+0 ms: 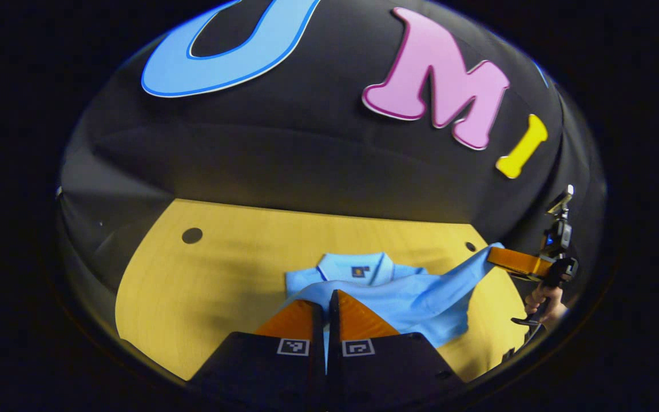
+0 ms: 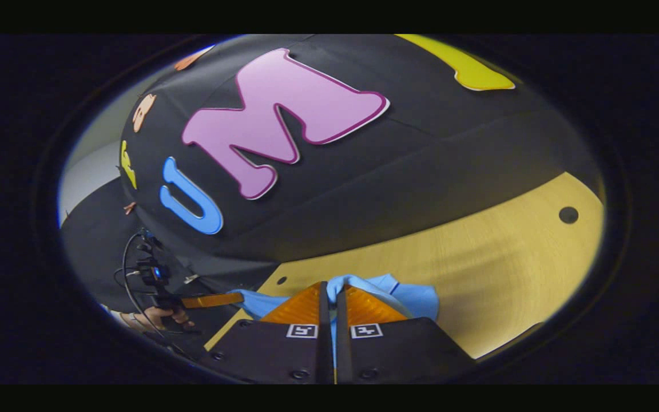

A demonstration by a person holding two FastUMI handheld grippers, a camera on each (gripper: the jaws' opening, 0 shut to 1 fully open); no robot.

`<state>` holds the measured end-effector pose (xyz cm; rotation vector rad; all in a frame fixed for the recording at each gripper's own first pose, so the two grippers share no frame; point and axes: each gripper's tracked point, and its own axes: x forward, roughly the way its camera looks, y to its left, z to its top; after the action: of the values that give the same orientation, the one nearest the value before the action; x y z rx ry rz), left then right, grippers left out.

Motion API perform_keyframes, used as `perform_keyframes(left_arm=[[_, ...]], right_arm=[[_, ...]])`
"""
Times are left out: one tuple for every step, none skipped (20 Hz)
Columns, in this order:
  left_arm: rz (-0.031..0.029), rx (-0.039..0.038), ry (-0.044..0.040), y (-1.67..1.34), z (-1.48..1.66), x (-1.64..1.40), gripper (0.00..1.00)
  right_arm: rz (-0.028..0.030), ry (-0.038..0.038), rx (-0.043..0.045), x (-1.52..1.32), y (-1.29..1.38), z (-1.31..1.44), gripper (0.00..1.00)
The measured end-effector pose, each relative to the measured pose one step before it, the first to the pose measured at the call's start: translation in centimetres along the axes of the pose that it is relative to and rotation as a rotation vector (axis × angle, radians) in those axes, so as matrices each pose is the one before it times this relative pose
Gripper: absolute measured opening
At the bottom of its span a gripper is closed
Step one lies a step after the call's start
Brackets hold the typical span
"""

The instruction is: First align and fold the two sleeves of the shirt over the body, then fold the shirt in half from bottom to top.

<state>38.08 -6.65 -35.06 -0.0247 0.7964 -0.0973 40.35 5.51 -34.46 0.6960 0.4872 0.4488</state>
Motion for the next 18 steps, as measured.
perform_keyframes(left_arm=[[0.02234,0.01201,-0.01,0.073,0.855,1.878,0.06],[0.00824,0.00033,-0.01218,0.022,0.709,1.761,0.06],[0.0167,-0.01081,-0.00091,0.283,0.503,1.6,0.06],[0.0204,-0.01361,0.00276,0.568,0.404,1.674,0.06],[0.01737,-0.0056,0.01282,0.612,0.008,1.671,0.06],[0.02945,0.00884,0.02952,0.719,-0.701,1.575,0.06],[0.03301,0.02516,0.04291,0.809,-0.937,1.262,0.07],[0.0204,0.01993,0.04732,-0.133,-1.106,0.795,0.09],[-0.00738,-0.00792,0.05156,-0.54,-1.405,0.623,0.15],[-0.01494,-0.01828,0.02452,-0.811,-0.719,0.044,0.35],[0.01192,-0.00831,0.00155,-0.129,-0.146,0.153,0.55],[0.01163,-0.00267,-0.00522,0.018,0.002,0.022,0.75],[0.00903,0.00519,-0.0159,-0.132,0.296,-0.337,0.95],[0.00198,0.01366,-0.02177,0.286,0.245,-0.709,0.95],[-0.00306,0.01558,-0.02377,0.278,0.297,-1.026,0.93],[-0.012,0.01207,-0.0339,-0.091,0.477,-1.139,0.93],[-0.01104,0.01062,-0.03665,-0.113,0.812,-1.491,0.94],[-0.01166,0.00853,-0.03532,-0.065,0.672,-1.893,0.93]], right_arm=[[-0.02035,-0.00656,-0.01245,1.714,-1.155,0.79,0.06],[-0.01357,-0.00179,-0.00007,1.686,-1.062,0.421,0.06],[-0.02402,-0.01423,0.00266,1.364,-1.233,0.379,0.06],[-0.02642,0.01159,0.01428,1.627,-1.423,-0.334,0.06],[-0.0478,0.01903,0.00869,1.092,-1.666,-0.907,0.06],[-0.03785,0.02571,-0.00341,1.032,-1.706,-0.999,0.12],[-0.04792,0.0295,-0.0239,0.722,-1.558,-1.256,0.09],[-0.03695,0.02658,-0.03105,0.154,-0.3,-1.077,0.06],[-0.03713,0.02249,-0.03805,0.074,-0.634,-0.887,0.12],[-0.01539,0.02193,-0.03057,0.166,0.844,-0.433,0.0],[0.00628,0.01895,-0.02273,-0.45,0.594,-0.58,0.11],[0.00002,0.01742,-0.02669,-0.497,0.494,-0.848,0.26],[0.00036,0.01083,-0.02896,-0.564,0.755,-0.519,0.41],[-0.00561,0.00128,-0.03421,-0.339,0.14,-0.164,0.56],[0.00184,-0.004,-0.02972,-0.361,0.359,0.11,0.71],[0.00063,-0.01288,-0.02956,-1.104,0.626,0.295,0.92],[-0.00392,-0.02107,-0.02666,-1.179,0.704,0.738,0.95],[-0.01298,-0.03075,-0.03283,-1.182,0.761,0.706,0.97]])
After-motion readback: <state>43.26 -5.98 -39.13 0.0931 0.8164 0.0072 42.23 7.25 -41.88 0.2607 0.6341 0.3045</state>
